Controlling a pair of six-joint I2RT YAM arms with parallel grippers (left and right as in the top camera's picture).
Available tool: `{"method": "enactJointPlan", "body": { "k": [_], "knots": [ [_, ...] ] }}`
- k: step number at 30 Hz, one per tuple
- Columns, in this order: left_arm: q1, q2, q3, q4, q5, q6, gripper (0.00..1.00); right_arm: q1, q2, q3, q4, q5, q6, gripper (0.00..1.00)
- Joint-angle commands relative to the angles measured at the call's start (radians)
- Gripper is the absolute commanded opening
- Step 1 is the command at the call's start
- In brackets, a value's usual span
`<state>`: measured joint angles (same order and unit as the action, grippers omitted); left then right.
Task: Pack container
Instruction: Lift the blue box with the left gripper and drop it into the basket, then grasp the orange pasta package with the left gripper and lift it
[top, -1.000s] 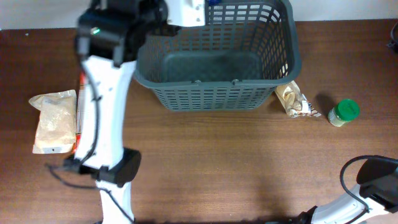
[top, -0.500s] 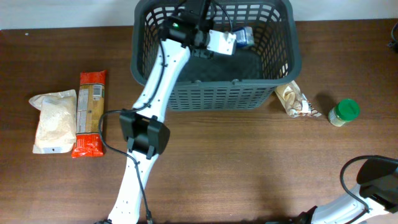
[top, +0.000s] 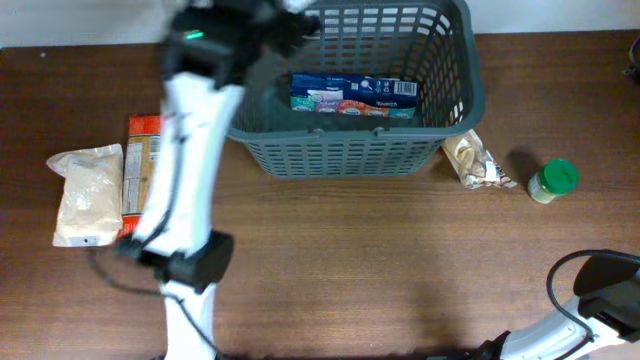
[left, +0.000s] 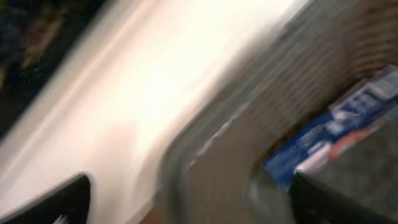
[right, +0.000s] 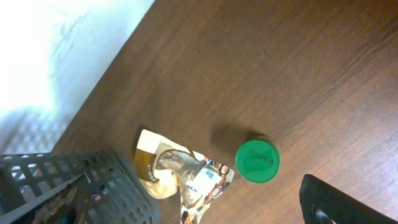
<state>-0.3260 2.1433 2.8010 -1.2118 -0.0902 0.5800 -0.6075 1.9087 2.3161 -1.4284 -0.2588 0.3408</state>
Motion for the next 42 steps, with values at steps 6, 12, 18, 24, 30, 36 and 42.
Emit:
{"method": "enactJointPlan", "body": {
  "k": [6,12,18,24,30,36,42],
  "knots": [
    [0.409,-0.084,-0.031,-0.476,-0.132,-0.632,0.82,-0.002,-0.004,0.010,0.003,0.009,0.008,0.99],
    [0.605,-0.033,-0.466,-0.414,-0.028,-0.613,0.93,-0.002,-0.004,0.010,0.003,0.009,0.008,0.99],
    [0.628,0.038,-0.868,-0.150,0.053,-0.356,0.92,-0.002,-0.004,0.010,0.003,0.009,0.008,0.99],
    [0.637,0.052,-1.017,0.088,0.041,-0.340,0.95,-0.002,-0.004,0.010,0.003,0.009,0.008,0.99],
    [0.641,0.061,-1.083,0.159,0.074,-0.272,0.95,-0.002,-0.004,0.010,0.003,0.009,0.008,0.99],
    [0.641,0.113,-1.125,0.185,0.076,-0.272,0.93,-0.002,-0.004,0.010,0.003,0.009,0.008,0.99],
    [0.640,0.131,-1.125,0.176,0.129,-0.272,0.33,-0.002,-0.004,0.010,0.003,0.009,0.008,0.99]
  ]
}}
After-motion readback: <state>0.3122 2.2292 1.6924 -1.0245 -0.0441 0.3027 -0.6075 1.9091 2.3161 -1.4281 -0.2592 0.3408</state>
